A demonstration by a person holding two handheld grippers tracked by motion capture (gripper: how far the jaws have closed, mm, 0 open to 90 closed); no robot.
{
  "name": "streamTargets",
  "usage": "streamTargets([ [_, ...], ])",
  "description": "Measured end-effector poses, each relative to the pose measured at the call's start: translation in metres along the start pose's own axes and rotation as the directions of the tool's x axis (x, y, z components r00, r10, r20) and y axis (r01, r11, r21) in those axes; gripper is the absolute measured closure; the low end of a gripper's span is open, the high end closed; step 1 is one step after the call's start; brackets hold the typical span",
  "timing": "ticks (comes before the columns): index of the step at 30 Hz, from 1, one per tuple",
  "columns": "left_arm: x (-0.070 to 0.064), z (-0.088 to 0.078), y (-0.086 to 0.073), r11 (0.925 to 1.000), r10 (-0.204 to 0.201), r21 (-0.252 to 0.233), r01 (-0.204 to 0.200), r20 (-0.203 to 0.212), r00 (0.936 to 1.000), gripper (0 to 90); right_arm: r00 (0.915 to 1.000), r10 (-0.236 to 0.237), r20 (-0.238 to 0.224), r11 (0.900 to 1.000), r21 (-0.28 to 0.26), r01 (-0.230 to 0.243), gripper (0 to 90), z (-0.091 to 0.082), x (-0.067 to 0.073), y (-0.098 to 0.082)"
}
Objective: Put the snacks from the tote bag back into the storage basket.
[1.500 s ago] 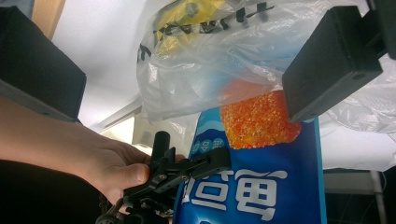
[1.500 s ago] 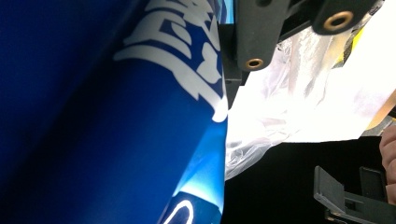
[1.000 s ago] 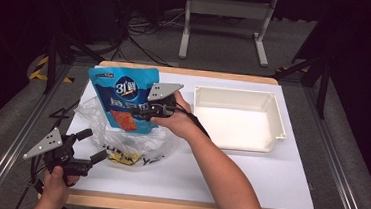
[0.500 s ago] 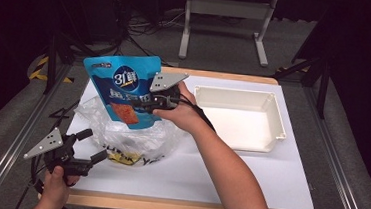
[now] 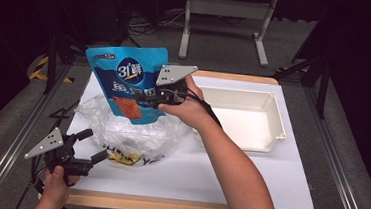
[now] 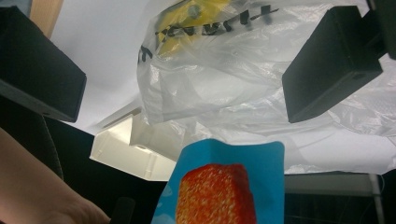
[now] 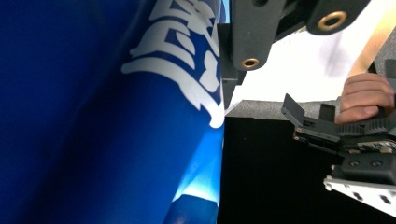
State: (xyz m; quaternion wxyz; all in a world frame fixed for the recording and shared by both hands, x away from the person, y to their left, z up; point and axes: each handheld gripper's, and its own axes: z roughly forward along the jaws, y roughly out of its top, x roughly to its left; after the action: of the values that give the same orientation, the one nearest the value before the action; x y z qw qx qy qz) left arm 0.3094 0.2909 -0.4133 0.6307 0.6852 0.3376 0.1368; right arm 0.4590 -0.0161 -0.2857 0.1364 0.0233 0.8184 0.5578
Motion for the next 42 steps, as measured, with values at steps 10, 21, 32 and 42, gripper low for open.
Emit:
streamTargets([
  [10,0.0,0.0,0.0,1.0,-0.003,0.002,0.003,-0.004,1.0,0.4,0.9998,-0.017,0.012,1.0,0.007,0.017,62.1,-0.021,0.002,0.007],
  [21,0.001,0.002,-0.001,1.0,-0.001,0.009,0.001,-0.002,1.0,0.4,0.9984,-0.031,0.047,0.999,0.025,0.029,62.1,-0.054,-0.001,0.005],
  [32,0.0,0.003,-0.001,0.9999,-0.001,0.017,0.001,-0.001,1.0,0.4,0.9954,-0.019,0.094,0.999,0.031,0.016,62.1,-0.085,-0.004,-0.002],
  [42,0.001,0.004,-0.002,0.9999,-0.006,0.013,0.006,-0.001,1.0,0.4,0.9903,-0.002,0.139,1.0,0.025,-0.001,62.0,-0.119,-0.008,-0.01],
])
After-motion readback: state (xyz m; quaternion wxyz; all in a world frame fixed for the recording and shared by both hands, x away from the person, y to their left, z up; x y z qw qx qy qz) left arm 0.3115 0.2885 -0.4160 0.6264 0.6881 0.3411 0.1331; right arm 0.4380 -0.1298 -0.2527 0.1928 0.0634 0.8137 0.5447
